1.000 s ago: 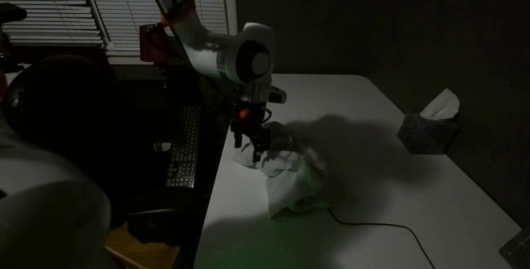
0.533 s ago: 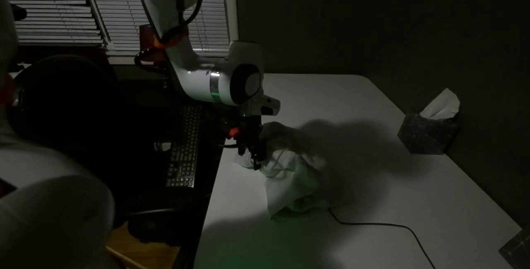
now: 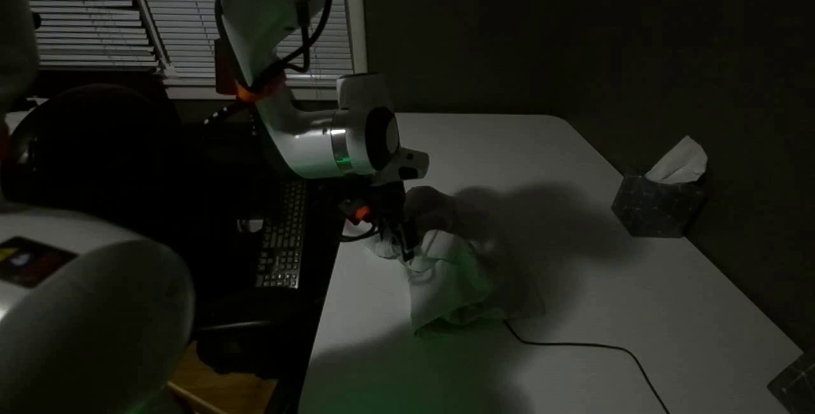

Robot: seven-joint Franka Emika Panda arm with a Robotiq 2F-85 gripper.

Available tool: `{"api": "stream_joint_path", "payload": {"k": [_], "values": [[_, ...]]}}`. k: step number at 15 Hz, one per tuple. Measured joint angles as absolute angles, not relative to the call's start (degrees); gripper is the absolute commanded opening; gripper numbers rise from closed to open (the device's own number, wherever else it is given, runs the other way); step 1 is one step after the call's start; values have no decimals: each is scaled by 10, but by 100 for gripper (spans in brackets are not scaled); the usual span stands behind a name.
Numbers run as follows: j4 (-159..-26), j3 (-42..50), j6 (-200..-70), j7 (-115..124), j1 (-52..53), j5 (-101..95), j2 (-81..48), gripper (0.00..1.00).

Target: Fold the shirt on the table

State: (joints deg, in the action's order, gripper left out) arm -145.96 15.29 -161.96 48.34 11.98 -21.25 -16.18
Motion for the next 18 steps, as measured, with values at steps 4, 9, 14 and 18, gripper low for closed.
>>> {"api": "stream_joint_path", "payload": {"k": [4,9,14,18], "values": [[-1457,192,-1618,550,159,-279,-165,27],[-1454,193,-1580,598,177,-313,-146,0],[-1453,163,-1488,619,160,-339,-87,1],[-1444,109,-1399,619,117,-338,-28,1]]}}
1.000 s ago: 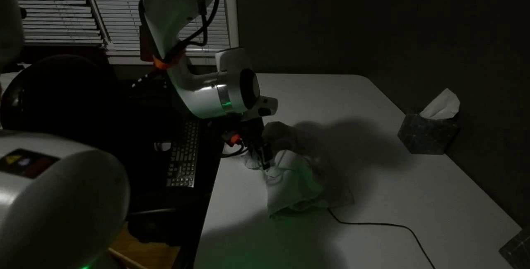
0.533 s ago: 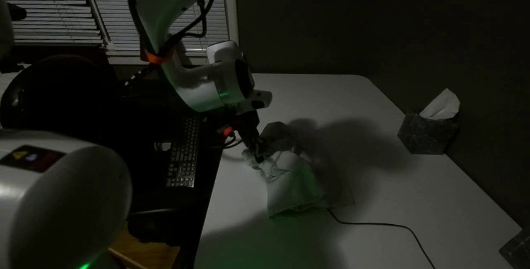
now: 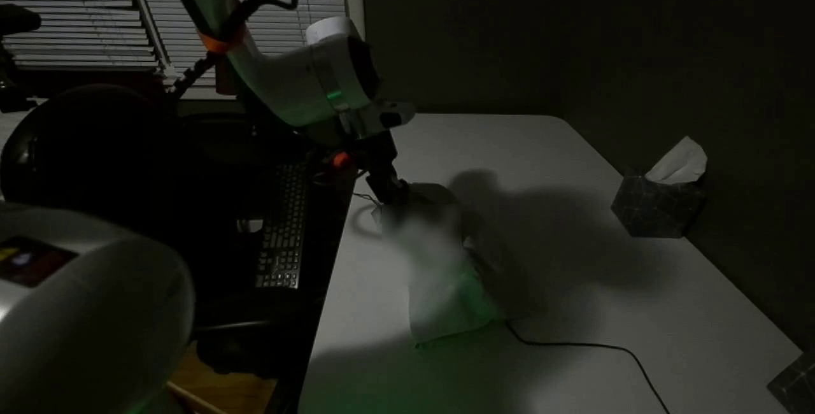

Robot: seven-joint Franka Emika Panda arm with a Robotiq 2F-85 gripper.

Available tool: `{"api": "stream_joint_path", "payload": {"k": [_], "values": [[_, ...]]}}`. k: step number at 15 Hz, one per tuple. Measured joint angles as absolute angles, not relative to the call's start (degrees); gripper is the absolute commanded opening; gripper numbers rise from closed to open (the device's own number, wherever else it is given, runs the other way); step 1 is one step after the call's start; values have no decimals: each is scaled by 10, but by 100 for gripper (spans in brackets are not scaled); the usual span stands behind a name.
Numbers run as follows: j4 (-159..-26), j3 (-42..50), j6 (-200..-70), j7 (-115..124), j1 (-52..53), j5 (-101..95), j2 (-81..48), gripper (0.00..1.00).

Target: Fold the shirt on the table

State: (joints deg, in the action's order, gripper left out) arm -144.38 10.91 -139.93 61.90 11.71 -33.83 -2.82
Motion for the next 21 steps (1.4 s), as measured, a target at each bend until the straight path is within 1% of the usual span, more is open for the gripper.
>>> {"api": "stream_joint_path", "payload": {"k": [3,7,14,15,17,20,21], "values": [[-1424,80,-1363,619,82,-340,1,1],[-1392,62,-1357,618,39,-366,3,1],[-1343,65,-1357,550,-13,-408,-66,1],[-1336,66,-1360,526,-19,-401,-79,4],[-1326,66,-1373,464,-30,-358,-97,4],[-1319,66,-1376,440,-34,-343,-104,4],[-1319,66,-1376,439,-34,-342,-104,1]]}}
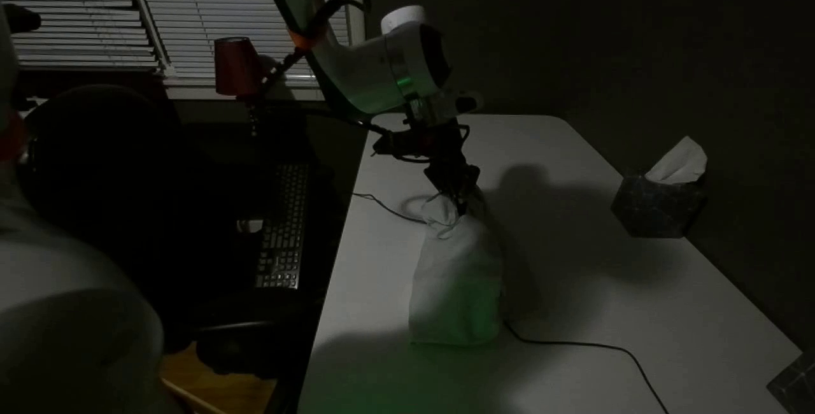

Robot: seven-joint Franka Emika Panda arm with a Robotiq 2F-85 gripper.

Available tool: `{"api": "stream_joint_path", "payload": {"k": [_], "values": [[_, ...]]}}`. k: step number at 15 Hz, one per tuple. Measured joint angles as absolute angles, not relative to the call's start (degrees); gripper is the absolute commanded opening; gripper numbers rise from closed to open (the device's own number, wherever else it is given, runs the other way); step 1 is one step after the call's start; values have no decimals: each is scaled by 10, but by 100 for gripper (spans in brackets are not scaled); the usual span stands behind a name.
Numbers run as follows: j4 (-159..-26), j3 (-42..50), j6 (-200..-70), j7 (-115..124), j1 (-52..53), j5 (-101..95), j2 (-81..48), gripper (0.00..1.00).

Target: Fold the shirt on the table

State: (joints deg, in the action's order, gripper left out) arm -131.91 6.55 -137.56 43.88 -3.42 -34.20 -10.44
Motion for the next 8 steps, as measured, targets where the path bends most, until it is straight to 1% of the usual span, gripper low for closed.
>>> {"api": "stream_joint_path", "payload": {"k": [3,8], "values": [[-1319,67,-1379,439,-33,-344,-104,1],[-1284,95,-1478,433,-34,-400,-139,1]]}}
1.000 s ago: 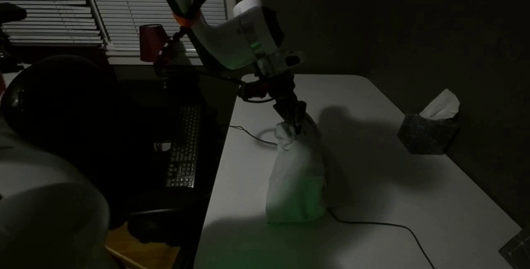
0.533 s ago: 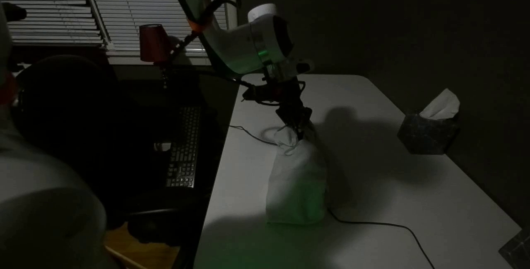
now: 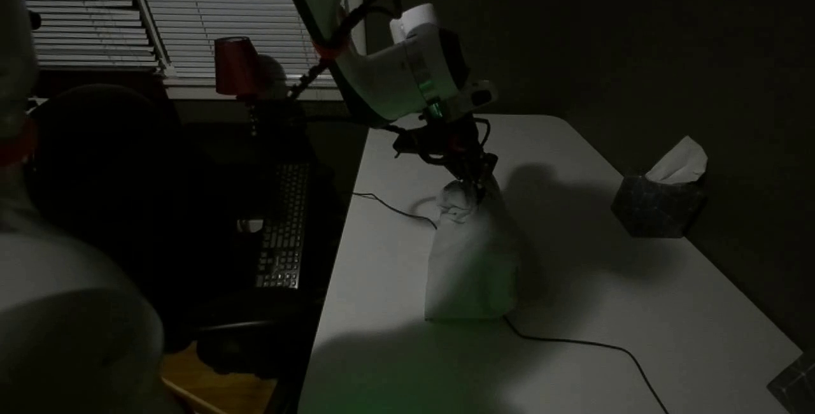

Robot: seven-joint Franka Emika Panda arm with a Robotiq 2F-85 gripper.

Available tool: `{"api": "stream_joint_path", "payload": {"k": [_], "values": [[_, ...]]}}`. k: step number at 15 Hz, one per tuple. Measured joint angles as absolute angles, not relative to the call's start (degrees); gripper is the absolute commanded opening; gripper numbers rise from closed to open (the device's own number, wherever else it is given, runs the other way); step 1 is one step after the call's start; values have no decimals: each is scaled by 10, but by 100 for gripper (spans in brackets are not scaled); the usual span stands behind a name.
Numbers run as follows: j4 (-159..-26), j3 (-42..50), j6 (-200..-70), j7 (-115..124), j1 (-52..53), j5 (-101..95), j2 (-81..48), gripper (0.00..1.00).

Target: Fold the shirt on the table

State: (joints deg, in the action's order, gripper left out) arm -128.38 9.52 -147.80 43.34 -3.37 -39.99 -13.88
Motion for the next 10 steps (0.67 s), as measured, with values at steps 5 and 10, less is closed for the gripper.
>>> {"api": "stream_joint_path", "payload": {"k": [5,10], "values": [[-1243,115,-1582,322,-56,-410,-227,1],[-1218,55,-1631,111,-140,-285,-310,1]]}}
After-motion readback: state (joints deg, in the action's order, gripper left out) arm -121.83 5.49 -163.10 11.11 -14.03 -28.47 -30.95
